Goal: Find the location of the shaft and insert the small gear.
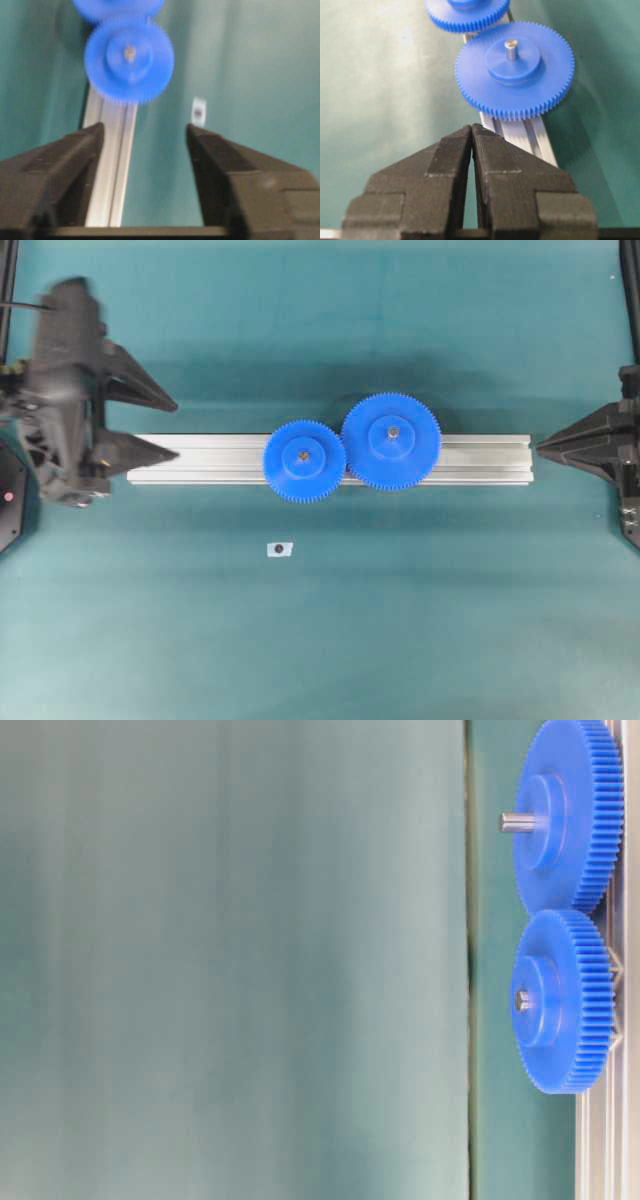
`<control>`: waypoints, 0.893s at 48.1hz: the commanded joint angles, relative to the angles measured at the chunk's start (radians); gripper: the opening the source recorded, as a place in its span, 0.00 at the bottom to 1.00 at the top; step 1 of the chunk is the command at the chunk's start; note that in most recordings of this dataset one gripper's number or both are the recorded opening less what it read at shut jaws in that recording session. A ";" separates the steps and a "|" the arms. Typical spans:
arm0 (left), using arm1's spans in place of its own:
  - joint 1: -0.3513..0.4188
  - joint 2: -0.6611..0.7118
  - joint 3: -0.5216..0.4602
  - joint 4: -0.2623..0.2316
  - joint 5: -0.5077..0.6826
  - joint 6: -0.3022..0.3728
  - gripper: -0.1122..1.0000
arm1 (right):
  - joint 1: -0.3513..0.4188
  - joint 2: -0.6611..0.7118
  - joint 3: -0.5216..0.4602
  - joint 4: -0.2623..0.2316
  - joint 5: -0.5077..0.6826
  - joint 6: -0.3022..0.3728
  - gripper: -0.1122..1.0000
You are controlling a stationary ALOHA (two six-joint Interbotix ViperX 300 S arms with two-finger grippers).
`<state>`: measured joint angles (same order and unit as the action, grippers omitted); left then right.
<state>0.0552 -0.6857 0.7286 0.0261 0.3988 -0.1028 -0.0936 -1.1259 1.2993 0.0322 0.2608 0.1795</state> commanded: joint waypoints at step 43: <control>-0.003 -0.236 0.210 0.002 -0.074 -0.008 0.60 | -0.003 -0.008 0.014 0.000 -0.173 0.023 0.21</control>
<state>0.0537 -0.9250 0.9449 0.0261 0.3375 -0.1089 -0.0936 -1.1367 1.3177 0.0322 0.1350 0.1963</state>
